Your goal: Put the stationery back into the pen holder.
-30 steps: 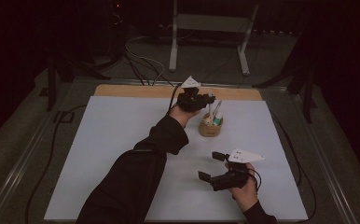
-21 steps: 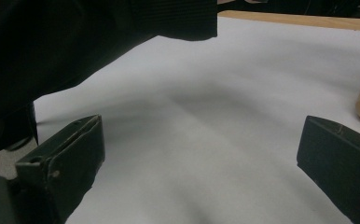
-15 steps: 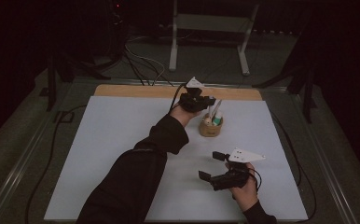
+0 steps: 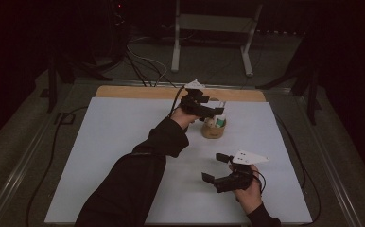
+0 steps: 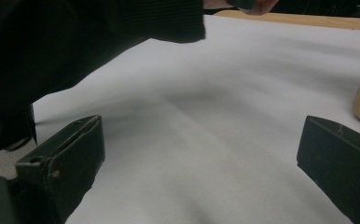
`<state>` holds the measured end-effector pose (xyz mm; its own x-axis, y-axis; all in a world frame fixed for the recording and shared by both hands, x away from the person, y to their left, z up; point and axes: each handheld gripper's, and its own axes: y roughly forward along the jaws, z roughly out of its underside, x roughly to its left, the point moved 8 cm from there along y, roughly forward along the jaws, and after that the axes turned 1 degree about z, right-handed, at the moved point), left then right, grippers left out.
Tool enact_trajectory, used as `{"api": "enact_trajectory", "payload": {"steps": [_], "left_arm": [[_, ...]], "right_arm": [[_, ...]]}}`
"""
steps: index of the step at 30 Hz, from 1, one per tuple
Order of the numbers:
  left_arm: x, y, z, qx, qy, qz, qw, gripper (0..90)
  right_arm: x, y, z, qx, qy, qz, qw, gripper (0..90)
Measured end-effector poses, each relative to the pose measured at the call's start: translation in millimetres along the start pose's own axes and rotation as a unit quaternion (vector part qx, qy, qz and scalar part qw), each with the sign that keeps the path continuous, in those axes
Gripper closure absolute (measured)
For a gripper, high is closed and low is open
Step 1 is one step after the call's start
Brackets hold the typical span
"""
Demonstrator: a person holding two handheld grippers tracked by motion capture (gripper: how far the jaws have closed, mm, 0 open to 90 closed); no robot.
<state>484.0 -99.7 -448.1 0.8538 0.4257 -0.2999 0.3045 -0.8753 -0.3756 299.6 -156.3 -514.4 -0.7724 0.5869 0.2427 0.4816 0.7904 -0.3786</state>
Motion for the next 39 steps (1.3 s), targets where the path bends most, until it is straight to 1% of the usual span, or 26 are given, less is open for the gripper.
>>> {"api": "enact_trajectory", "payload": {"steps": [1, 2, 3, 4, 5, 6, 7, 8, 9, 10, 11, 12, 13, 14, 16, 17, 18, 22, 23, 24, 25, 28, 30, 33, 36, 39], "left_arm": [[-2.3, -6.4, 0.4, -0.007, 0.006, 0.002, 1.0000, 0.6], [-2.3, -6.4, 0.4, -0.007, 0.006, 0.002, 1.0000, 0.5], [-5.1, -13.0, 1.9, -0.010, 0.013, 0.009, 0.9998, 0.5], [-5.1, -13.0, 1.9, -0.010, 0.013, 0.009, 0.9998, 0.4], [-6.6, -16.0, 3.0, -0.011, 0.018, 0.013, 0.9997, 0.4], [-8.0, -18.7, 4.5, -0.009, 0.021, 0.016, 0.9996, 0.4], [-9.8, -24.6, 6.8, -0.006, 0.030, 0.017, 0.9994, 0.5], [-9.8, -24.6, 6.8, -0.006, 0.030, 0.017, 0.9994, 0.4], [-11.8, -30.1, 7.8, -0.010, 0.031, 0.023, 0.9992, 0.4], [-11.8, -30.1, 7.8, -0.010, 0.031, 0.023, 0.9992, 0.4], [-14.3, -37.7, 8.2, -0.014, 0.037, 0.028, 0.9988, 0.4], [-14.3, -37.7, 8.2, -0.014, 0.037, 0.028, 0.9988, 0.4], [-16.2, -44.6, 8.6, -0.018, 0.039, 0.032, 0.9986, 0.4], [-16.2, -44.6, 8.6, -0.018, 0.039, 0.032, 0.9986, 0.4], [-18.3, -55.2, 10.8, -0.022, 0.040, 0.034, 0.9984, 0.4], [-18.7, -58.8, 12.1, -0.022, 0.040, 0.032, 0.9984, 0.4], [-18.7, -58.8, 12.1, -0.022, 0.040, 0.032, 0.9984, 0.4], [-21.3, -74.9, 17.1, -0.025, 0.046, 0.030, 0.9982, 0.5], [-22.2, -78.9, 18.6, -0.025, 0.046, 0.031, 0.9981, 0.5], [-22.2, -78.9, 18.6, -0.025, 0.046, 0.031, 0.9981, 0.5], [-22.4, -87.3, 21.6, -0.024, 0.047, 0.026, 0.9982, 0.5], [-23.3, -100.3, 26.8, -0.027, 0.048, 0.021, 0.9982, 0.5], [-24.7, -108.7, 30.5, -0.030, 0.047, 0.022, 0.9982, 0.4], [-27.4, -120.2, 37.5, -0.033, 0.047, 0.018, 0.9982, 0.4], [-30.9, -130.8, 46.2, -0.034, 0.054, 0.014, 0.9978, 0.5], [-34.5, -140.7, 56.2, -0.036, 0.056, 0.015, 0.9977, 0.5]], "right_arm": [[-1.8, -2.2, -1.2, -0.003, 0.001, 0.003, 1.0000, 0.7], [-1.8, -2.2, -1.2, -0.003, 0.001, 0.003, 1.0000, 0.7], [-4.8, -5.0, -2.6, -0.006, 0.002, 0.008, 0.9999, 0.7], [-4.8, -5.0, -2.6, -0.006, 0.002, 0.008, 0.9999, 0.7], [-8.1, -8.7, -4.4, -0.011, 0.005, 0.010, 0.9999, 0.7], [-8.1, -8.7, -4.4, -0.011, 0.005, 0.010, 0.9999, 0.7], [-11.6, -12.2, -5.9, -0.016, 0.007, 0.015, 0.9997, 0.7], [-11.6, -12.2, -5.9, -0.016, 0.007, 0.015, 0.9997, 0.7], [-14.9, -15.5, -7.0, -0.019, 0.013, 0.019, 0.9995, 0.7], [-14.9, -15.5, -7.0, -0.019, 0.013, 0.019, 0.9995, 0.7], [-17.1, -18.0, -7.6, -0.022, 0.014, 0.023, 0.9994, 0.7], [-17.9, -19.0, -7.8, -0.022, 0.013, 0.025, 0.9994, 0.7], [-18.2, -19.7, -7.8, -0.022, 0.014, 0.026, 0.9993, 0.7], [-18.6, -20.3, -7.8, -0.022, 0.013, 0.027, 0.9993, 0.7], [-19.0, -21.1, -7.3, -0.021, 0.012, 0.028, 0.9993, 0.7], [-19.0, -21.5, -6.9, -0.021, 0.012, 0.029, 0.9993, 0.7], [-19.0, -21.5, -6.9, -0.021, 0.012, 0.029, 0.9993, 0.7], [-18.9, -22.9, -4.9, -0.019, 0.009, 0.030, 0.9993, 0.7], [-18.9, -23.4, -4.5, -0.019, 0.011, 0.029, 0.9993, 0.7], [-18.9, -23.4, -4.5, -0.019, 0.011, 0.029, 0.9993, 0.7], [-19.2, -24.0, -4.4, -0.019, 0.012, 0.030, 0.9993, 0.7], [-21.3, -28.0, -4.1, -0.021, 0.012, 0.034, 0.9991, 0.7], [-23.3, -30.8, -3.0, -0.022, 0.014, 0.035, 0.9990, 0.7], [-27.3, -34.9, -1.6, -0.023, 0.015, 0.042, 0.9987, 0.7], [-30.6, -39.3, -1.4, -0.026, 0.016, 0.047, 0.9984, 0.7], [-32.9, -43.1, 0.7, -0.028, 0.018, 0.049, 0.9983, 0.7]]}}
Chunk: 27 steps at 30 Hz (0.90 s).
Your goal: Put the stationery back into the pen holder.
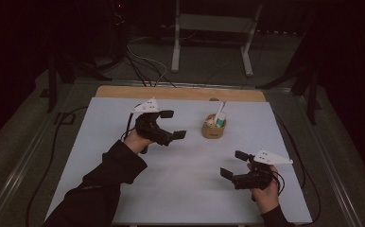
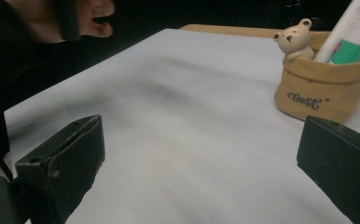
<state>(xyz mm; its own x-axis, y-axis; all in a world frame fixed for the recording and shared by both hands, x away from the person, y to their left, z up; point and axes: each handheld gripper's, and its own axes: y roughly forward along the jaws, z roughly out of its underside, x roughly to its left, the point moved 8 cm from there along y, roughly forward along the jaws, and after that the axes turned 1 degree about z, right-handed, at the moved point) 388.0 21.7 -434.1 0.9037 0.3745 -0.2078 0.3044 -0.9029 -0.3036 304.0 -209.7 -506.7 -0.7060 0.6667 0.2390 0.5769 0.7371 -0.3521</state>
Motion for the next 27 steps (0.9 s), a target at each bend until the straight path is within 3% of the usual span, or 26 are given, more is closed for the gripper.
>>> {"api": "enact_trajectory", "payload": {"steps": [8, 11, 16, 25, 26, 27], "left_arm": [[-13.8, -20.9, 23.2, 0.000, -0.001, -0.002, 1.0000, 0.5], [-22.5, -32.7, 35.9, 0.002, 0.007, -0.006, 1.0000, 0.5], [-32.1, -45.8, 61.8, 0.014, 0.002, -0.012, 0.9998, 0.5], [-33.1, -59.8, 111.6, 0.039, -0.023, -0.041, 0.9981, 0.5], [-33.1, -59.8, 111.6, 0.039, -0.023, -0.041, 0.9981, 0.5], [-31.3, -64.7, 122.2, 0.047, -0.024, -0.055, 0.9971, 0.5]], "right_arm": [[-4.0, -4.1, 6.4, 0.007, -0.018, 0.011, 0.9998, 0.7], [-4.5, -4.5, 12.5, 0.019, -0.026, 0.009, 0.9994, 0.7], [-3.4, -5.5, 20.6, 0.032, -0.034, 0.005, 0.9989, 0.7], [-4.0, -5.5, 30.9, 0.045, -0.036, 0.004, 0.9983, 0.7], [-4.0, -5.5, 30.9, 0.045, -0.036, 0.004, 0.9983, 0.7], [-4.5, -5.7, 32.0, 0.048, -0.036, 0.004, 0.9982, 0.7]]}}
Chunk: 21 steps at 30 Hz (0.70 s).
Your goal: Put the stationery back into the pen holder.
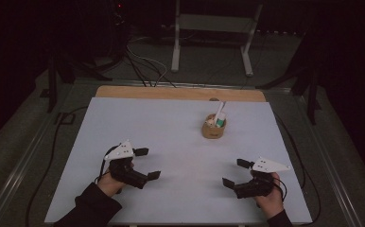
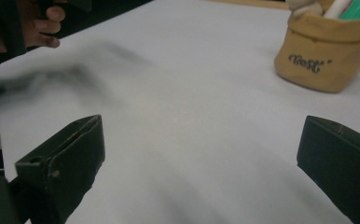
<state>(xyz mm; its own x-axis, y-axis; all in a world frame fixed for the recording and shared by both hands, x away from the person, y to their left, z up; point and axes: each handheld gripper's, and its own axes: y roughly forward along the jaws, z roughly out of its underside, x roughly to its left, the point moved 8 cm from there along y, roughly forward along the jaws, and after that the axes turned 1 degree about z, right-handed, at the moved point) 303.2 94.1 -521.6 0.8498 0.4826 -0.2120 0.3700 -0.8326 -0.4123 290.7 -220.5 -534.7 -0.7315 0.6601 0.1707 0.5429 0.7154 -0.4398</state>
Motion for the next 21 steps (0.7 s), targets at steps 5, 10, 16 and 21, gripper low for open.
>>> {"api": "enact_trajectory", "payload": {"steps": [5, 10, 16, 21], "left_arm": [[4.7, -7.2, 18.9, 0.030, 0.011, -0.031, 0.9990, 0.5], [7.5, -24.1, 37.3, 0.048, 0.003, -0.054, 0.9974, 0.5], [11.5, -45.5, 51.7, 0.057, 0.006, -0.089, 0.9943, 0.5], [16.1, -56.5, 63.4, 0.069, -0.004, -0.118, 0.9907, 0.5]], "right_arm": [[-0.8, -0.9, 5.2, 0.001, -0.004, 0.004, 1.0000, 0.7], [-2.5, -4.0, 10.0, 0.007, 0.002, 0.006, 1.0000, 0.7], [-5.8, -10.0, 13.0, 0.008, 0.011, 0.014, 0.9998, 0.7], [-7.9, -14.1, 16.1, 0.016, 0.029, 0.012, 0.9994, 0.7]]}}
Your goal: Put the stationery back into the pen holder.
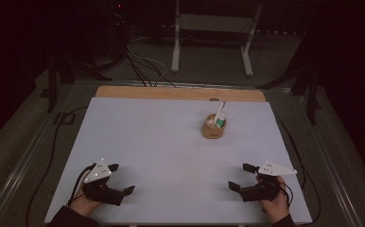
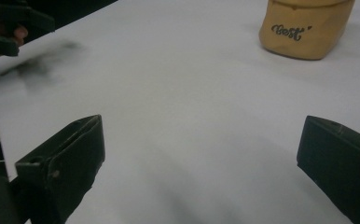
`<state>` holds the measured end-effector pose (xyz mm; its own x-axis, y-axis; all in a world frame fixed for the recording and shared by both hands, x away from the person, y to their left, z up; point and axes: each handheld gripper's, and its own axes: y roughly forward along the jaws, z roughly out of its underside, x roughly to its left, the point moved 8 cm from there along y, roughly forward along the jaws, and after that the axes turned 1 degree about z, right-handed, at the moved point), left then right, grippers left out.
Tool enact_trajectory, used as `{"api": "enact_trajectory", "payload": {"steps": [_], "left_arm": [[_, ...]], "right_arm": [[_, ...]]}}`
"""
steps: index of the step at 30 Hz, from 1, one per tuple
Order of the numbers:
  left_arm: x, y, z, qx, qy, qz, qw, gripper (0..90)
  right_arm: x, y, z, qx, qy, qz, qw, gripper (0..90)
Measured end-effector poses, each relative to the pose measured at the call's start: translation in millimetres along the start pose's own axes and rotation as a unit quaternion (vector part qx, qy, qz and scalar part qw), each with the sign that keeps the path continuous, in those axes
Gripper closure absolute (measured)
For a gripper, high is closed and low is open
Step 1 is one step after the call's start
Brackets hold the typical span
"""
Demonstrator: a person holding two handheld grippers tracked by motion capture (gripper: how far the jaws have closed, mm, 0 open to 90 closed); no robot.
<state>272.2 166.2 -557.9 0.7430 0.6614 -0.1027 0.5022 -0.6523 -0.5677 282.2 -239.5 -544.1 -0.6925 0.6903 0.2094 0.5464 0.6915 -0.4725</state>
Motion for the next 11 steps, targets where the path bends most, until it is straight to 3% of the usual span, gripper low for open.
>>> {"api": "enact_trajectory", "payload": {"steps": [11], "left_arm": [[0.2, 4.3, 2.1, 0.001, 0.001, 0.010, 1.0000, 0.5]], "right_arm": [[-1.5, 4.2, 1.2, 0.005, 0.000, -0.001, 1.0000, 0.7]]}}
